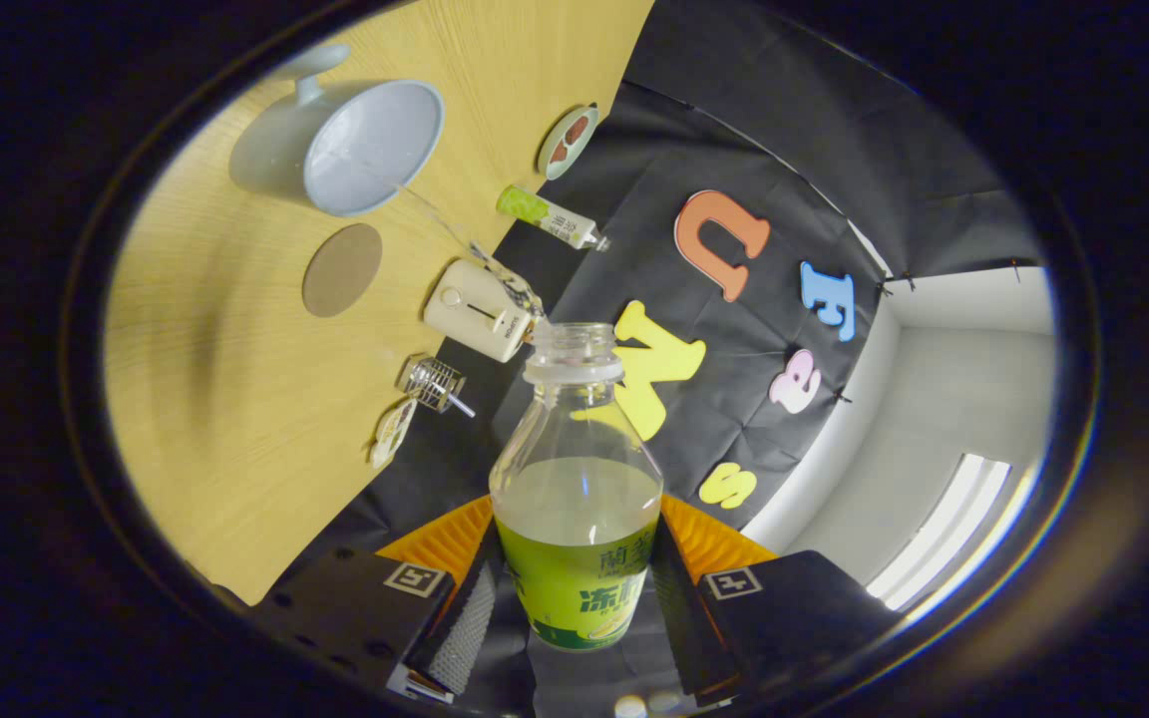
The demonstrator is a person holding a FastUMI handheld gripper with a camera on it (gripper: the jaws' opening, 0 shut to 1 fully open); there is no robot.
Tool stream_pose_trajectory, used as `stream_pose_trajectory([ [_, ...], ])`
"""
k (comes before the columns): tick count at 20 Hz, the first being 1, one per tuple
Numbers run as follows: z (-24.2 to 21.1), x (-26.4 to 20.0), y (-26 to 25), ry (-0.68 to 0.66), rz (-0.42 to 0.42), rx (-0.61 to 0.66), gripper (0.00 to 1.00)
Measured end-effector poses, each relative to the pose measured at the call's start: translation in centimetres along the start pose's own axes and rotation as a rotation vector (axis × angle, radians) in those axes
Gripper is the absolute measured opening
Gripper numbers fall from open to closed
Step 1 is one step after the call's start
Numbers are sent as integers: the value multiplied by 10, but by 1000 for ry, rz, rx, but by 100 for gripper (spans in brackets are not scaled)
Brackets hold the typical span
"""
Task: Take the bottle from table, then pour the juice into the cup, finally place the bottle on the coaster
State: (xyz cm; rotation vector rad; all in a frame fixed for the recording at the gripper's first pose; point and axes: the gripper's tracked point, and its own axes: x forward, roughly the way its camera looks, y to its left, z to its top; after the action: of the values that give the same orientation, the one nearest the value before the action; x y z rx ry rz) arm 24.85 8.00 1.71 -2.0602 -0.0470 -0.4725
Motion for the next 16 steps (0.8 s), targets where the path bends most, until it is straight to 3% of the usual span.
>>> stream_pose_trajectory([
  [9,-3,1,-31,1,-87,-9,79],
  [16,14,-2,-47,-32,-150,-92,79],
])
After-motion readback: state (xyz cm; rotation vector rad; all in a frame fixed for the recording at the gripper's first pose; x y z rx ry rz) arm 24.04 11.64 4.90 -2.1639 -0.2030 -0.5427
